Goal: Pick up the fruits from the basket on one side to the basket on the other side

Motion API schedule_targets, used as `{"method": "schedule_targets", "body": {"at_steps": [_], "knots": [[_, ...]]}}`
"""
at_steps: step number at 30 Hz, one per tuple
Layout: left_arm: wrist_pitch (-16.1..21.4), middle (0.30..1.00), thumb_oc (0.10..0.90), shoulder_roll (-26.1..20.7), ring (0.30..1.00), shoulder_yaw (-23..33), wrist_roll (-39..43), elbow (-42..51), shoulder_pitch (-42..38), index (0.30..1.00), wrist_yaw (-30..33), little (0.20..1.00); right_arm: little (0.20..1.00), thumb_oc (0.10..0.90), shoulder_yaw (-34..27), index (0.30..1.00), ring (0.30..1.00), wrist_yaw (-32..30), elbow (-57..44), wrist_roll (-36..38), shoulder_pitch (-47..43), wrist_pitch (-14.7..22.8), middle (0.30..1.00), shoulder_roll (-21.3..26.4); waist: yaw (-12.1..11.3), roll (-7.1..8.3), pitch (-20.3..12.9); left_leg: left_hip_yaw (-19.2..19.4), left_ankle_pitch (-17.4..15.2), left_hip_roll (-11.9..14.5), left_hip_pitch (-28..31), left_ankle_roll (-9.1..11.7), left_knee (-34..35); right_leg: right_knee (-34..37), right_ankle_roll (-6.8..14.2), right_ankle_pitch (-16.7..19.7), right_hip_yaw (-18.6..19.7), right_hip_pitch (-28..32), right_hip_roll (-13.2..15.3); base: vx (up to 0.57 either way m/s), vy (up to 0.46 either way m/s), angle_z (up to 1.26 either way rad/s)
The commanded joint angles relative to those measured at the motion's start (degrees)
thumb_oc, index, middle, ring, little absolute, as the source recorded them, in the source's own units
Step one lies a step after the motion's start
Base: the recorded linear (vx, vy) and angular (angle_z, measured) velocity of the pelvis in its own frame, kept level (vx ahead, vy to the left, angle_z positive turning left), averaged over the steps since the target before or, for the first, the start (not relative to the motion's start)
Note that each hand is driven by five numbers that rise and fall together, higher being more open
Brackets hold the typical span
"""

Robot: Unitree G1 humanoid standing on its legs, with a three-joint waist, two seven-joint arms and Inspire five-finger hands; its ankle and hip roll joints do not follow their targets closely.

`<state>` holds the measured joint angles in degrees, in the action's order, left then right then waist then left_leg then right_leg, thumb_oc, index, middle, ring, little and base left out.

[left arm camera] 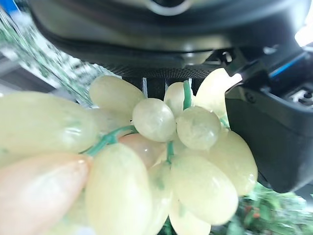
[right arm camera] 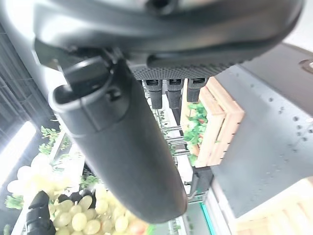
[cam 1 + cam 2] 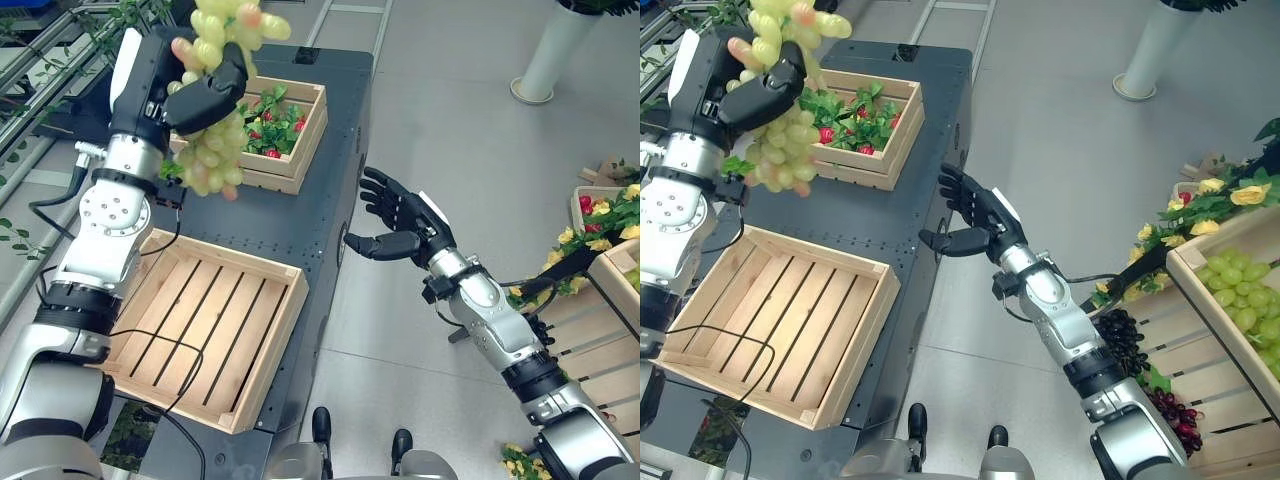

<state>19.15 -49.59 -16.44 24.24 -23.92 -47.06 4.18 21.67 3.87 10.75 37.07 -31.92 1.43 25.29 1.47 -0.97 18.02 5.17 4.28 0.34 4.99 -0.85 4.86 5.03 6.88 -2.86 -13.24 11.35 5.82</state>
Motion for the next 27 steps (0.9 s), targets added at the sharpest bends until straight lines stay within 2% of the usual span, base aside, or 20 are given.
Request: {"method": "schedule_targets", "body": {"at_steps": [1, 9, 16, 27], "knots": [[6.14, 0.300, 0.400, 4.10, 0.300, -1.51, 5.46, -6.48, -9.49, 0.300, 0.47, 0.300, 0.900, 0.800, 2.38, 0.900, 0.900, 0.57, -1.80, 8.23, -4.48, 2.06, 0.900, -4.59, 0.15, -2.68, -14.21, -1.59, -6.62, -0.76, 1.20, 2.88, 0.14, -2.19, -3.39, -0.48, 0.87, -4.07, -2.15, 0.01, -0.047, -0.03], [4.71, 0.300, 0.400, 9.14, 0.300, -5.72, 7.78, -7.20, -13.99, 0.300, -1.17, 0.300, 0.900, 0.800, 4.10, 0.900, 0.900, -0.63, -2.74, 15.30, -8.38, -0.15, 0.900, -9.10, 0.59, -2.19, -14.96, -1.28, -6.67, -0.38, 1.37, 2.97, 0.14, -1.32, -3.76, -0.22, 1.54, -3.70, -2.62, 0.00, -0.031, -0.01], [3.08, 0.300, 0.400, 12.08, 0.300, -7.91, 8.96, -7.49, -15.02, 0.300, -2.95, 0.300, 0.900, 0.800, 5.07, 0.900, 0.900, -4.61, -2.90, 14.28, -12.33, 0.40, 0.900, -11.08, 0.84, -1.82, -15.45, -0.94, -6.61, -0.17, 1.34, 3.05, 0.14, -0.64, -3.85, 0.21, 2.11, -3.67, -2.85, 0.00, -0.002, 0.00], [4.00, 0.300, 0.400, 17.17, 0.300, -9.16, 13.29, -8.46, -15.60, 0.300, -7.81, 0.300, 0.900, 0.800, 6.67, 0.900, 0.900, -7.08, -0.14, 14.88, -17.51, 1.00, 0.900, -12.79, 0.69, -1.07, -16.24, -0.80, -6.56, 0.05, 1.38, 2.97, 0.14, -0.07, -4.08, 0.59, 2.28, -3.57, -2.94, -0.01, -0.002, -0.04]]}}
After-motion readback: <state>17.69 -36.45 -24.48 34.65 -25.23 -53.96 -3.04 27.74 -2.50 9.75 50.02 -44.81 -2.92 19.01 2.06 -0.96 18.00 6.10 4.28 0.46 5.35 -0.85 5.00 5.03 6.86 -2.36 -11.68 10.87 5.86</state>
